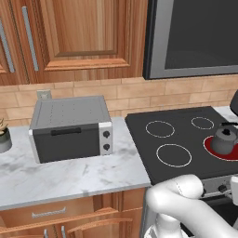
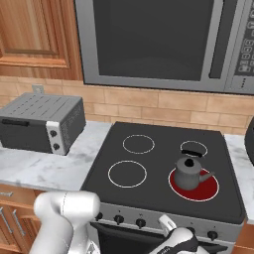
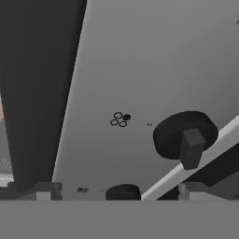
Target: Lower the heat of the kettle.
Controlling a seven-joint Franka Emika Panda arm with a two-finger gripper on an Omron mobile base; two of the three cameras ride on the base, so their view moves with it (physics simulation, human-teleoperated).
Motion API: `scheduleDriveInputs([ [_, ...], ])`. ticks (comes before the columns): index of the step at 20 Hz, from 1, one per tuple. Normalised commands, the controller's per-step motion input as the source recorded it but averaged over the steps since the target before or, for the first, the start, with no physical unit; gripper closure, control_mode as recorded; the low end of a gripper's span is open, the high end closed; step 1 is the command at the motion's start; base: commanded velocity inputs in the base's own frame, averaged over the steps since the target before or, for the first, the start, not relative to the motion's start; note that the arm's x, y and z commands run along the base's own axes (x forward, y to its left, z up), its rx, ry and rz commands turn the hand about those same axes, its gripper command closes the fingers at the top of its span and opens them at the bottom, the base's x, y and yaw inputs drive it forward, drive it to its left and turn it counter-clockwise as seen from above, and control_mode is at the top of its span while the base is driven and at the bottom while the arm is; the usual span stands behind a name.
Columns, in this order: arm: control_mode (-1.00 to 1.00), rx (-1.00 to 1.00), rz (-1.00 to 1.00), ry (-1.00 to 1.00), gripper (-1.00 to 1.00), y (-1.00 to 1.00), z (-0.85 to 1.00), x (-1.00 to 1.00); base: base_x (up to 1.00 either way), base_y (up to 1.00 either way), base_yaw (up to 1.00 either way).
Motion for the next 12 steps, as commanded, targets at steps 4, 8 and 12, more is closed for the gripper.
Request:
scheduleDriveInputs([
  [4,-1.0,0.01,0.0,-0.04,-1.0,-0.08,-0.11,0.02,0.0,0.0,0.0],
  [8,-1.0,0.0,0.0,-0.05,-1.0,-0.06,-0.14,0.0,0.0,0.0,0.0],
  [12,-1.0,0.0,0.0,-0.03,-1.0,-0.02,-0.1,0.03,0.0,0.0,0.0],
])
